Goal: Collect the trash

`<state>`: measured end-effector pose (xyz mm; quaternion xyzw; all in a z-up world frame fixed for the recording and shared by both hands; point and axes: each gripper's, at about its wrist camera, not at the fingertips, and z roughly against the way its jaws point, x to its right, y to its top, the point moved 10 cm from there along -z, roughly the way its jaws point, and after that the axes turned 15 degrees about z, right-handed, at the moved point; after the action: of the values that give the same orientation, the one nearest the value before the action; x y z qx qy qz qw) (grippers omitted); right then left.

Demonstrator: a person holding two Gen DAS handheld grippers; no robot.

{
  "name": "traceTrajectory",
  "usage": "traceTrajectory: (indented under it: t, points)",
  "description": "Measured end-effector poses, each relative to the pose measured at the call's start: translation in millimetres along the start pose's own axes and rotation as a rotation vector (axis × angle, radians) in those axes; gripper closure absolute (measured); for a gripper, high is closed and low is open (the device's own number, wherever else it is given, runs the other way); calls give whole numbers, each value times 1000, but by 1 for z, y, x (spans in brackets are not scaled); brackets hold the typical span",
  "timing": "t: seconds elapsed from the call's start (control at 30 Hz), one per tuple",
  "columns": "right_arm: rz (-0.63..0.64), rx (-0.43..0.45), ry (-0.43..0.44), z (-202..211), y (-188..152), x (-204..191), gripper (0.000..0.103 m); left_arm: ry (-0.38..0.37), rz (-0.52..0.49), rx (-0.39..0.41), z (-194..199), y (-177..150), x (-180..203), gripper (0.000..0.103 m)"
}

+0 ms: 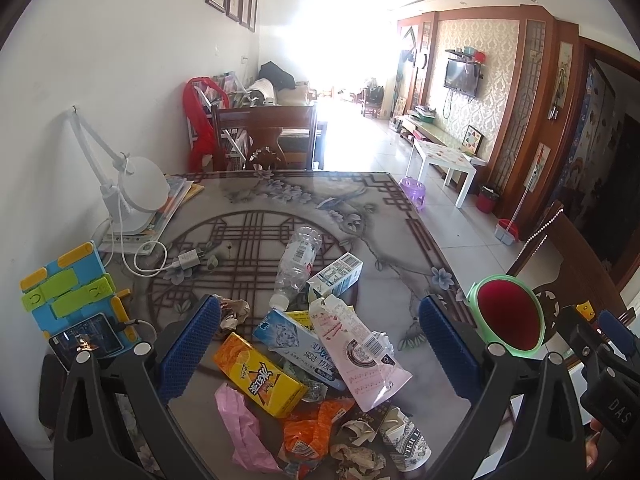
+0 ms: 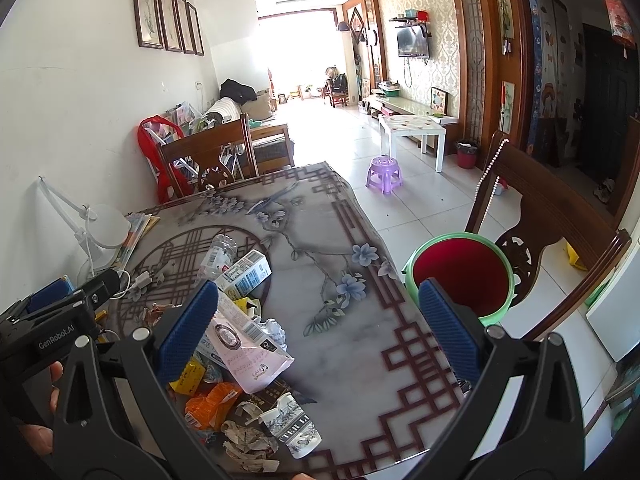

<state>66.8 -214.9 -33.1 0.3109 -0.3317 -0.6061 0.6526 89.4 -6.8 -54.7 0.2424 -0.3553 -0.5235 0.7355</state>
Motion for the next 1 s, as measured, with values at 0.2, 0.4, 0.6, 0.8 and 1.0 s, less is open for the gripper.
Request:
traceTrajectory:
  t: [0.2, 0.4, 0.6, 0.8, 1.0]
  points:
    - [-1, -7, -2, -2, -3, 2, 4, 5, 15, -8, -5, -1, -3, 8]
    - [11, -27, 11, -8, -9, 1, 4, 1, 33, -40, -17, -5, -12, 8]
    - [143, -181, 201, -35, -62, -47, 4, 66, 43, -45, -34, -8, -42, 8]
    - [316, -425, 478, -56, -165, -137, 13, 151, 51, -88, -59, -21, -90, 8]
    - [401, -561, 566, -79, -221, -171, 35, 121, 34, -175, -69, -48, -115, 8]
